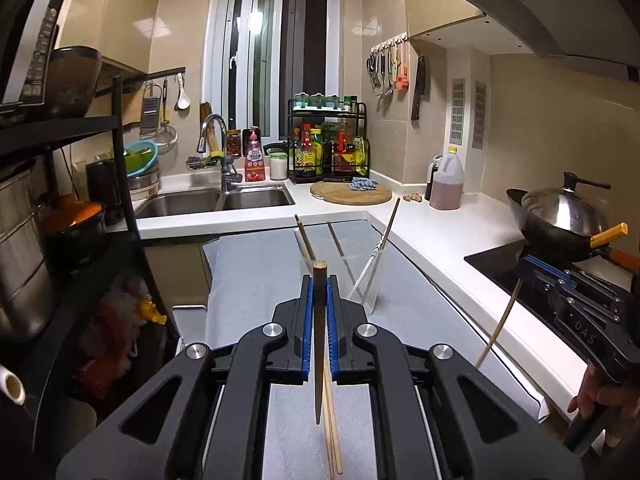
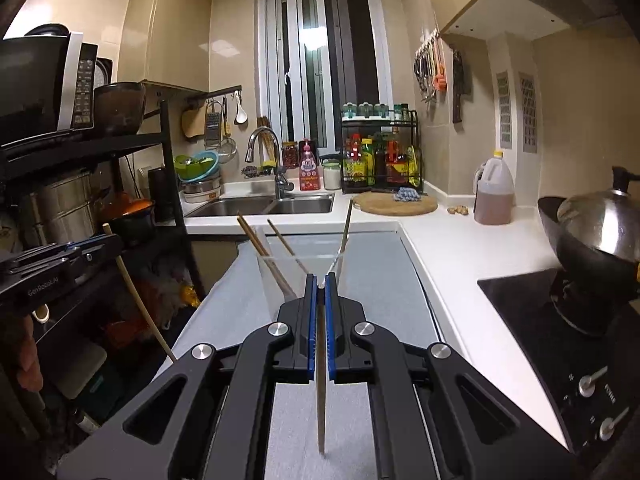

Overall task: Organize utensils
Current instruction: 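Lift both held chopsticks and carry them over the clear container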

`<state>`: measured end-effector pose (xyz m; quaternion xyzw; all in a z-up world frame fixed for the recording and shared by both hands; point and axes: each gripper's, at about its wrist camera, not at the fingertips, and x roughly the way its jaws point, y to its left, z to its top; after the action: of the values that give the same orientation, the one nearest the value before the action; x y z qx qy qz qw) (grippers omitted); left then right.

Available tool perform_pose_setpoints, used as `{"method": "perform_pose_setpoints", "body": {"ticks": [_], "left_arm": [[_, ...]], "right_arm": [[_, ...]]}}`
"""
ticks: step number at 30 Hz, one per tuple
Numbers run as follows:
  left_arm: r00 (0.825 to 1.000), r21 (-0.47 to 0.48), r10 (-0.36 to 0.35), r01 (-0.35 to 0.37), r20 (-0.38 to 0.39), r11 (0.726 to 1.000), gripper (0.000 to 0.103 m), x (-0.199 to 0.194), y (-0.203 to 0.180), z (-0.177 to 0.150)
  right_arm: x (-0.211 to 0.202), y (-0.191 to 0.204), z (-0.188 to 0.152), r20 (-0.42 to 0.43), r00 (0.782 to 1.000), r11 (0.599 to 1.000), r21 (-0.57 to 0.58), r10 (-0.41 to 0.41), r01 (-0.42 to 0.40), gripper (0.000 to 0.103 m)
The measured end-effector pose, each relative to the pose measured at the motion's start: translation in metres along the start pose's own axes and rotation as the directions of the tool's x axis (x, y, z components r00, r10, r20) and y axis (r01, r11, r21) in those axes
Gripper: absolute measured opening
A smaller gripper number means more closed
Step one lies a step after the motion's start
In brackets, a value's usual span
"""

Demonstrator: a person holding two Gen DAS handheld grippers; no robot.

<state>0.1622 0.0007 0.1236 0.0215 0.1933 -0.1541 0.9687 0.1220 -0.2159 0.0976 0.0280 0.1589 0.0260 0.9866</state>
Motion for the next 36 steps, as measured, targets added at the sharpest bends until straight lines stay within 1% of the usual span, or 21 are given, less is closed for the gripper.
{"method": "perform_pose_setpoints", "body": {"ticks": [5, 11, 15, 21, 29, 33, 36], "left_arm": [[1.0, 0.0, -0.021, 0.021, 0.009, 1.0, 0.007, 0.013, -0.001, 0.025], [0.998, 0.028, -0.049, 0.049, 0.029, 0.998, 0.007, 0.028, -0.008, 0.061], [0.997, 0.04, -0.068, 0.066, 0.049, 0.997, 0.006, 0.043, -0.01, 0.09], [0.995, 0.028, -0.082, 0.08, 0.057, 0.996, 0.006, 0.073, -0.01, 0.123], [0.994, 0.026, -0.074, 0.072, 0.076, 0.997, 0.006, 0.118, -0.005, 0.152], [0.995, 0.023, -0.062, 0.061, 0.08, 0.998, 0.006, 0.138, -0.002, 0.159], [0.996, 0.019, -0.054, 0.053, 0.073, 0.998, 0.006, 0.154, -0.001, 0.159]], "right_arm": [[0.008, 0.0, 0.027, 0.018, 1.0, 1.0, -0.013, 0.009, -0.009, 0.004], [0.025, 0.0, 0.064, 0.029, 0.999, 0.999, -0.04, 0.026, -0.025, 0.004], [0.042, 0.005, 0.093, 0.043, 0.999, 0.997, -0.067, 0.029, -0.026, 0.004], [0.071, 0.007, 0.131, 0.063, 0.997, 0.996, -0.079, 0.038, -0.033, 0.004], [0.112, 0.012, 0.175, 0.123, 0.991, 0.994, -0.099, 0.053, -0.041, 0.004], [0.137, 0.015, 0.189, 0.144, 0.988, 0.994, -0.097, 0.057, -0.043, 0.004], [0.155, 0.016, 0.191, 0.149, 0.987, 0.995, -0.092, 0.055, -0.042, 0.004]]}}
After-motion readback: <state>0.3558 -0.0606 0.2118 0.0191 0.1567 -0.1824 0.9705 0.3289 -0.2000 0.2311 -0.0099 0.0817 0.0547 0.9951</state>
